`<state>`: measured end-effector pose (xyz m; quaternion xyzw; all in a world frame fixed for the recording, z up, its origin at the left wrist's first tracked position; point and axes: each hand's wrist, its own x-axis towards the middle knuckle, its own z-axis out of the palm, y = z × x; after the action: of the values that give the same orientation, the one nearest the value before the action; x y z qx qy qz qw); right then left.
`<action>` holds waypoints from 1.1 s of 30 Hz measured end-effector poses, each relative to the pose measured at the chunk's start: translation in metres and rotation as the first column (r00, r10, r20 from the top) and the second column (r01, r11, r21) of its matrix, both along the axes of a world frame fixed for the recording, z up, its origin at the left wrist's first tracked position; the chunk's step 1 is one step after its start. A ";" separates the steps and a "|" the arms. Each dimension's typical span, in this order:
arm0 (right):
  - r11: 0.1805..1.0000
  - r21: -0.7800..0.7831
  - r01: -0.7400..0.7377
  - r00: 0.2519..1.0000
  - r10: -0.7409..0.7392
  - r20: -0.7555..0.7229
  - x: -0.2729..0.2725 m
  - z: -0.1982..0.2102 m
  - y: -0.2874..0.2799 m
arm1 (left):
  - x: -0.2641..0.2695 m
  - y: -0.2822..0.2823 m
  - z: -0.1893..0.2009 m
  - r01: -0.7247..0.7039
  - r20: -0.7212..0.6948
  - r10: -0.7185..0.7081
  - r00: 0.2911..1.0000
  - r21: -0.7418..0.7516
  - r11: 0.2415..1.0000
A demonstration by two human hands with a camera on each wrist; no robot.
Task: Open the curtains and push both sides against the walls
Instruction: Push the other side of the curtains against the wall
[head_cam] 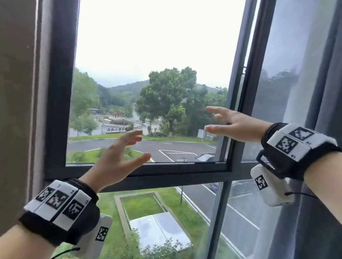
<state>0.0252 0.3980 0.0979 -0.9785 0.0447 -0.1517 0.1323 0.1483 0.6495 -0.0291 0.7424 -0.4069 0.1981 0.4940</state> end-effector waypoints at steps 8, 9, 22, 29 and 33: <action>0.979 -0.108 0.172 0.985 -0.172 0.008 -0.036 0.014 -0.130 | 0.014 -0.154 -0.006 0.168 -0.036 -0.176 0.984 -0.151 0.974; 0.974 -0.131 0.186 0.983 -0.186 0.016 -0.038 0.015 -0.142 | 0.016 -0.170 -0.007 0.188 -0.046 -0.198 0.979 -0.171 0.967; 0.894 -0.302 0.331 0.943 -0.317 0.097 -0.011 0.022 -0.263 | 0.061 -0.378 -0.047 0.334 -0.133 -0.382 0.915 -0.283 0.899; 0.818 -0.380 0.431 0.901 -0.417 0.123 0.032 0.036 -0.326 | 0.086 -0.495 -0.057 0.438 -0.158 -0.494 0.855 -0.289 0.851; 0.757 -0.433 0.490 0.868 -0.471 0.159 0.050 0.049 -0.365 | 0.095 -0.554 -0.054 0.507 -0.122 -0.557 0.821 -0.293 0.811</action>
<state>0.0747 0.0332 0.1465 -0.9336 0.2542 -0.2063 -0.1455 0.2433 0.0956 -0.0832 0.5464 -0.5189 0.0241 0.6570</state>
